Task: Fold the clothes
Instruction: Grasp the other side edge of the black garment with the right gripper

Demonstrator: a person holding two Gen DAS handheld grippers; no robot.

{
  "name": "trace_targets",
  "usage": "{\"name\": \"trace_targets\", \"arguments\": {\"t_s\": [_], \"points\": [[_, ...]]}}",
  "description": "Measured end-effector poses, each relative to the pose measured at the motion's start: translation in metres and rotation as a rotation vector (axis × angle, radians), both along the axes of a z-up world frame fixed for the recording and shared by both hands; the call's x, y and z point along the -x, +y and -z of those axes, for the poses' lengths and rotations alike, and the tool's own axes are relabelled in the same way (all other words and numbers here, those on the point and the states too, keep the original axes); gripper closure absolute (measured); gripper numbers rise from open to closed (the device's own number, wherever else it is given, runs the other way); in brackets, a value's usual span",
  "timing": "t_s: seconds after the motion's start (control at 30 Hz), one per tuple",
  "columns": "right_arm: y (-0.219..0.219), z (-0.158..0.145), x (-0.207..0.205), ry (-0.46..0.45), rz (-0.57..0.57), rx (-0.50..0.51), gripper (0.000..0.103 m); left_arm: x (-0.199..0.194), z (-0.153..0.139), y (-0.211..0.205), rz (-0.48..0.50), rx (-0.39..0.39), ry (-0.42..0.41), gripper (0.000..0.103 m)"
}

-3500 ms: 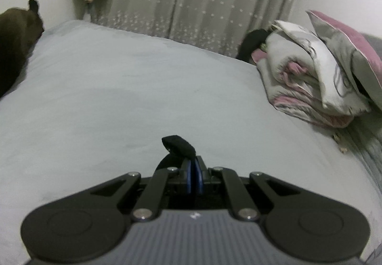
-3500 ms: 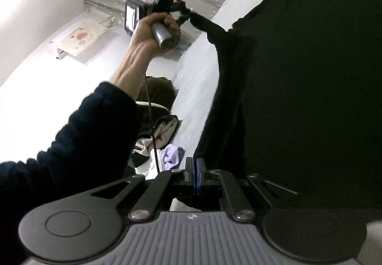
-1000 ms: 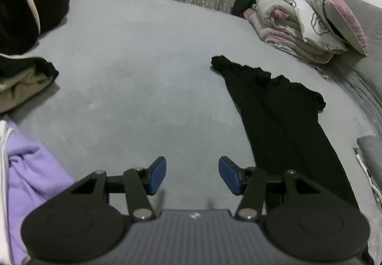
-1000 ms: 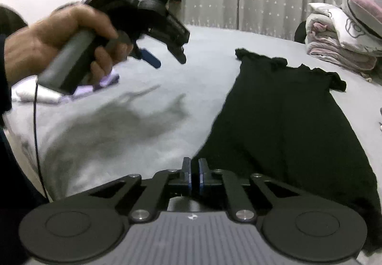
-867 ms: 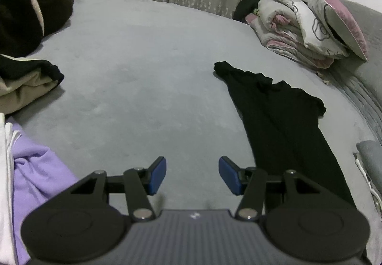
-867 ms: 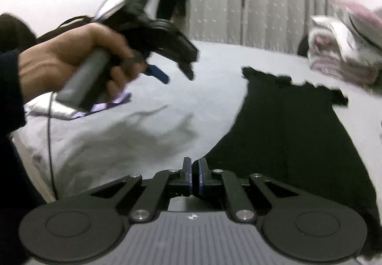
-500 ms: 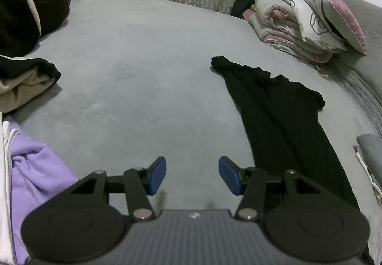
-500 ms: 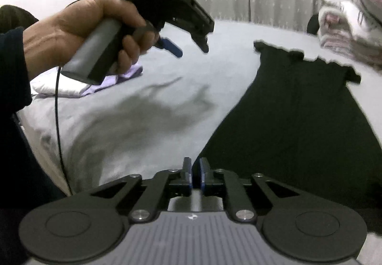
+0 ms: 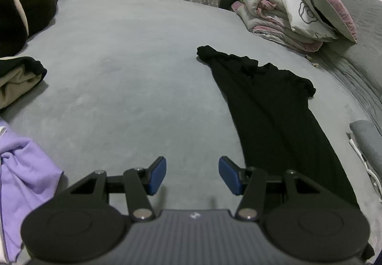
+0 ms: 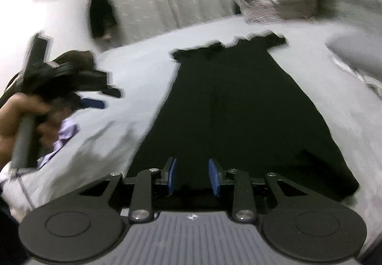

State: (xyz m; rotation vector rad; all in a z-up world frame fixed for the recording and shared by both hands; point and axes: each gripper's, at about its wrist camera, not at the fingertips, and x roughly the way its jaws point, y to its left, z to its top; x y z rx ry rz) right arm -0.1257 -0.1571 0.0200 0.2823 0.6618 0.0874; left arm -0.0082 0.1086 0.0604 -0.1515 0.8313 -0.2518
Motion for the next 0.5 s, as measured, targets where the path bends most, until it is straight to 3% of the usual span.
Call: {"name": "trace_targets", "arguments": {"t_s": [0.07,0.1,0.13,0.27,0.37,0.43,0.5], "points": [[-0.010,0.009,-0.005,0.055,-0.001,-0.069,0.073,0.002,0.001,-0.003,0.023,0.005,0.009,0.052],[-0.014,0.012,-0.005,0.064,0.004,-0.108,0.080,0.003,0.002,-0.004,0.033,0.005,0.012,0.052],[-0.016,0.012,-0.005,0.053,0.002,-0.133,0.097,0.004,0.002,-0.006,0.043,0.005,0.014,0.052],[-0.018,-0.002,0.005,-0.051,-0.047,-0.314,0.096,0.006,0.002,-0.005,0.013,-0.022,0.009,0.052],[-0.027,-0.004,0.014,-0.088,-0.042,-0.532,0.096,0.003,0.004,0.002,-0.012,-0.011,0.026,0.052],[-0.034,0.001,0.017,-0.092,-0.008,-0.662,0.096,0.003,0.005,0.004,-0.016,-0.004,0.036,0.052],[-0.047,0.011,0.020,-0.073,0.078,-0.703,0.096,0.003,0.005,0.003,-0.010,-0.007,0.037,0.052]]}}
